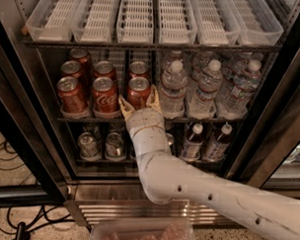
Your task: Pick coke can from middle shelf of fridge
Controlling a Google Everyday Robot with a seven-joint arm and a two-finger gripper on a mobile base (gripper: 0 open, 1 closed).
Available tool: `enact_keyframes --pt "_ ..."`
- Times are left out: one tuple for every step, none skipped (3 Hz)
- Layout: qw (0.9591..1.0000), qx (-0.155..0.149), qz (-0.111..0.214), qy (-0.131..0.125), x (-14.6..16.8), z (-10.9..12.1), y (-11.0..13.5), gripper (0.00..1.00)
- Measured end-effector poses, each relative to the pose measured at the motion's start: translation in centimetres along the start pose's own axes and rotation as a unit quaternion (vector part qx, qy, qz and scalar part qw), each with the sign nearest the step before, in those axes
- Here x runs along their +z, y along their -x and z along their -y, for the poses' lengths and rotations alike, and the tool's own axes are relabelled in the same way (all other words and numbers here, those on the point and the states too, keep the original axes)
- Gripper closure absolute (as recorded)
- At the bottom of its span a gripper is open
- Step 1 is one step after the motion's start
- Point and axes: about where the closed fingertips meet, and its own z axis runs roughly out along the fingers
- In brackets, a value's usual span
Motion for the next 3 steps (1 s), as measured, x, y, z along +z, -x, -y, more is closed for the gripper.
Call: enact_keyframes --pt "0.9999 0.012 -0.002 0.002 0.45 0.18 0.17 0.6" --pt "0.9999 0.012 -0.002 0.002 0.45 0.18 0.17 0.84" --pt "0.9999 0.012 -0.002 0.002 0.45 0.18 0.17 1.0"
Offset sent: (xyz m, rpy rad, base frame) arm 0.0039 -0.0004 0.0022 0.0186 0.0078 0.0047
